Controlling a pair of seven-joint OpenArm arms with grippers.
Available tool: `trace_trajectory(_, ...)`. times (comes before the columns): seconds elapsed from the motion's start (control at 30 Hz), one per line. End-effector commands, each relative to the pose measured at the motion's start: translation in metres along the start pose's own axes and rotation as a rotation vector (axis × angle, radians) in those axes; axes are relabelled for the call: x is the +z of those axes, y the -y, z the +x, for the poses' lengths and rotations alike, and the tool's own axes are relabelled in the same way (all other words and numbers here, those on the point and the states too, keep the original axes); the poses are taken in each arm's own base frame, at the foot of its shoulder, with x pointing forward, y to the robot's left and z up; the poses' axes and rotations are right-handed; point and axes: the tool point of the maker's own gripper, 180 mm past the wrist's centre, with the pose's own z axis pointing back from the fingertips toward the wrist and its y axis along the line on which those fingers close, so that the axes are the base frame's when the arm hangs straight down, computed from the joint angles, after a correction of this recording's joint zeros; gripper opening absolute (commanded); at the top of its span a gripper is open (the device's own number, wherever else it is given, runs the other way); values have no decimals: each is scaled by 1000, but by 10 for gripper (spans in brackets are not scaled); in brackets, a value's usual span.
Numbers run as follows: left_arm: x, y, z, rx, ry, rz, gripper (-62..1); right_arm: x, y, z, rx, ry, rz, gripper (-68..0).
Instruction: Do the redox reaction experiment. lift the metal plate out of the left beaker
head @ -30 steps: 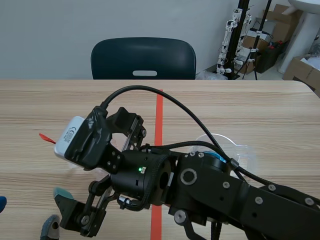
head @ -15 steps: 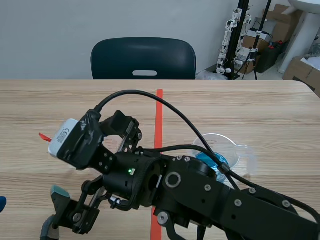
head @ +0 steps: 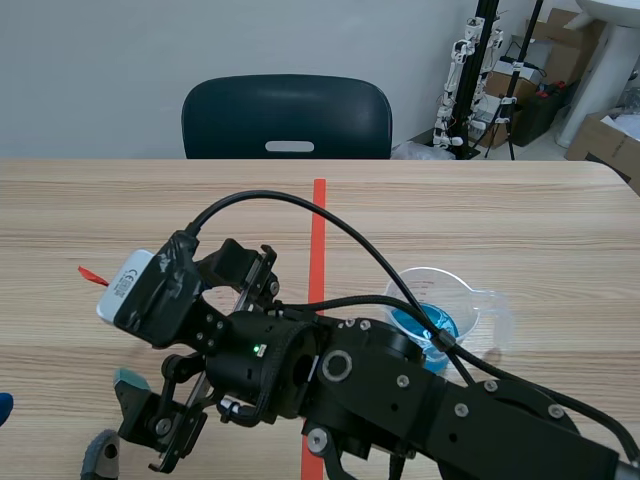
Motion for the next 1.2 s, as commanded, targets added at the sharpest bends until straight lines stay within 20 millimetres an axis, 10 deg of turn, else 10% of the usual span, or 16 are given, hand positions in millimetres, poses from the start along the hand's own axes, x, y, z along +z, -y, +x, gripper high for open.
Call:
trace_trajectory(0.0, 0, -2, 6, -4, 21, -2, -41, -4, 11, 19, 21, 53, -22, -167)
trace_trajectory(1.17, 0, -2, 6, -4, 21, -2, -41, -8, 5, 30, 26, 87, 28, -518)
